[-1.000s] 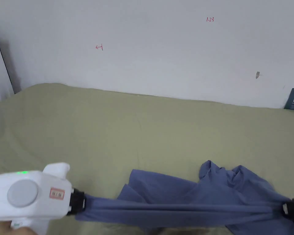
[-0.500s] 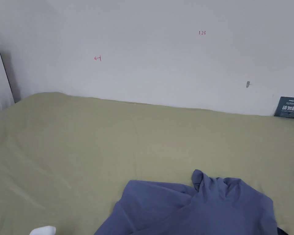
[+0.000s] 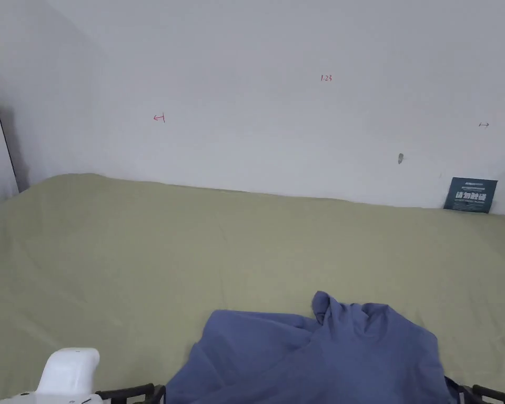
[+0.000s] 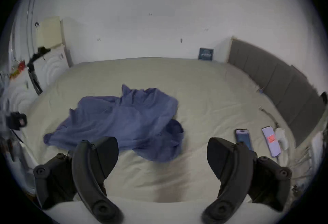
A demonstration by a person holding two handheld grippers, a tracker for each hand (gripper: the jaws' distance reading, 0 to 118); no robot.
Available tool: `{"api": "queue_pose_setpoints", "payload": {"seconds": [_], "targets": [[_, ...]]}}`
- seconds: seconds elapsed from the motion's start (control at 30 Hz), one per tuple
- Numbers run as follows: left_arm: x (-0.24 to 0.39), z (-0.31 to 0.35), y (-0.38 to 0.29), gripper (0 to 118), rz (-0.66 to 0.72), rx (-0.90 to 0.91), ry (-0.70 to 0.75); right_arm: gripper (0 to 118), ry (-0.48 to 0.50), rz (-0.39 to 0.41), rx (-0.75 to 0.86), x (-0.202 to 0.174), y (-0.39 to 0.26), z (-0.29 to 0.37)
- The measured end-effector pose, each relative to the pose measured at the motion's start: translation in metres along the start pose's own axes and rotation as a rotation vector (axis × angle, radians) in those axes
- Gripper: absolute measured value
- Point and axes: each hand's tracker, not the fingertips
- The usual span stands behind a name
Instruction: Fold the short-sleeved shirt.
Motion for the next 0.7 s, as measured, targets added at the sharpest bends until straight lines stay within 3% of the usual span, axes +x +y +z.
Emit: {"api": "queue_pose_setpoints", "payload": {"seconds": [0.07, 0.13, 0.17, 0.2, 0.23, 0.27, 0.37, 0.53, 0.7], "targets": [[0.009, -0.004, -0.011, 103, -0.031, 0.029, 0.010, 104, -0.043, 0.021, 0.032, -0.013, -0.015, 0.008], [0.020, -0.010, -0.020, 99, -0.019, 0.015, 0.030, 99, -0.027, 0.002, 0.033, -0.024, -0.032, 0.012], [0.025, -0.011, -0.025, 83, -0.015, 0.021, 0.036, 80, -0.012, -0.005, 0.022, -0.026, -0.038, 0.011], [0.026, -0.013, -0.030, 58, -0.006, 0.019, 0.042, 54, 0.001, 0.007, 0.007, -0.030, -0.045, 0.010], [0.029, -0.013, -0.035, 19, 0.005, 0.035, 0.055, 21, -0.003, 0.021, -0.016, -0.035, -0.051, 0.009], [0.033, -0.013, -0.040, 0, 0.000, 0.040, 0.048, 2, -0.024, 0.026, -0.043, -0.040, -0.057, 0.008], [0.036, -0.013, -0.038, 0, -0.047, -0.034, 0.032, 1, 0.034, -0.027, -0.086, -0.038, -0.065, 0.008], [0.019, -0.012, -0.019, 0, -0.049, -0.036, 0.092, 0, 0.037, -0.014, -0.089, -0.035, -0.061, 0.013], [-0.035, -0.059, 0.029, 0, 0.057, -0.380, 0.063, 0, 0.050, -0.013, -0.078, -0.029, -0.053, 0.015]]}}
